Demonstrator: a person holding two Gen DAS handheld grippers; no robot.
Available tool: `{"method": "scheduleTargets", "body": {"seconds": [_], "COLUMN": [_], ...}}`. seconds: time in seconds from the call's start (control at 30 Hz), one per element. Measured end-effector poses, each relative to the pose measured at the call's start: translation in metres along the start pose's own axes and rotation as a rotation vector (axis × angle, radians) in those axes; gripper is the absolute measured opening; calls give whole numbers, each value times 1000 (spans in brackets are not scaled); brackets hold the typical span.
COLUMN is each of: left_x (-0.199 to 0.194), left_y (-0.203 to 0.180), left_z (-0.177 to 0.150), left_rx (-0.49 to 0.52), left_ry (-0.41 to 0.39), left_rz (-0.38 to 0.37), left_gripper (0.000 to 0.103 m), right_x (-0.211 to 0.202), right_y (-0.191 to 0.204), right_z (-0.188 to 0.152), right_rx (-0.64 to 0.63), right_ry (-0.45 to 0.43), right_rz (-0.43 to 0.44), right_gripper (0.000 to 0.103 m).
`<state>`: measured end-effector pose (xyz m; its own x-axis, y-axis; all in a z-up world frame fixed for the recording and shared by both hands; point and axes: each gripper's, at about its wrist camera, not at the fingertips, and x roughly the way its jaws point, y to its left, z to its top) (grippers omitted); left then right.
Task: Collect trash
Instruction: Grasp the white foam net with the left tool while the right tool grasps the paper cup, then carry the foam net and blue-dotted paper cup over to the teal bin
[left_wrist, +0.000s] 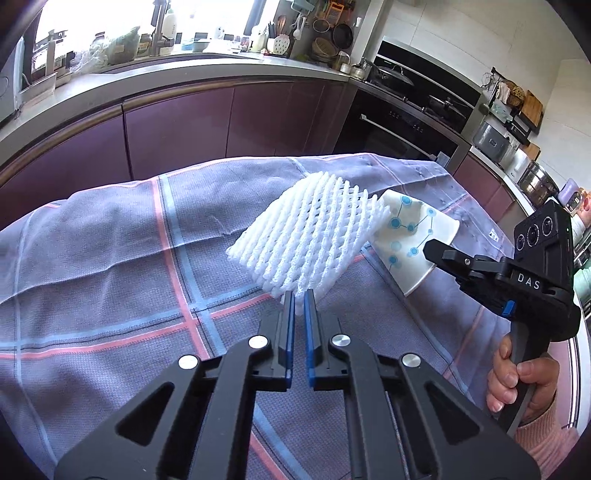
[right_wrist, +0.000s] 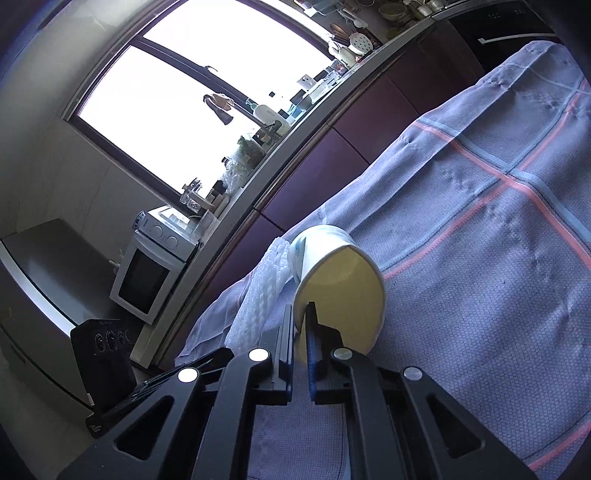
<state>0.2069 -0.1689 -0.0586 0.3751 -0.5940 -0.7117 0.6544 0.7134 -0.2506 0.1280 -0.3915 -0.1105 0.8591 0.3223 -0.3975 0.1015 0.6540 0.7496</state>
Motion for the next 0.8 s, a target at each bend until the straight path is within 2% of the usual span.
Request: {"method": "scheduleTargets", "body": {"seconds": [0.3, 0.53, 0.8], "left_x": [-48, -81, -124], "left_y": [12, 26, 51], "left_z": [-26, -62, -87], "left_rx": [-4, -5, -67], "left_ry": [-50, -45, -94], "left_rz": [26, 60, 106], "left_gripper": [5, 5, 5], "right_x": [-5, -5, 1], "right_y": [10, 24, 50], "right_z": [-6, -14, -25], "right_rx": [-39, -81, -141], "right_ry": [21, 43, 81], "right_rz": [25, 46, 89], "right_gripper": [5, 5, 5]}}
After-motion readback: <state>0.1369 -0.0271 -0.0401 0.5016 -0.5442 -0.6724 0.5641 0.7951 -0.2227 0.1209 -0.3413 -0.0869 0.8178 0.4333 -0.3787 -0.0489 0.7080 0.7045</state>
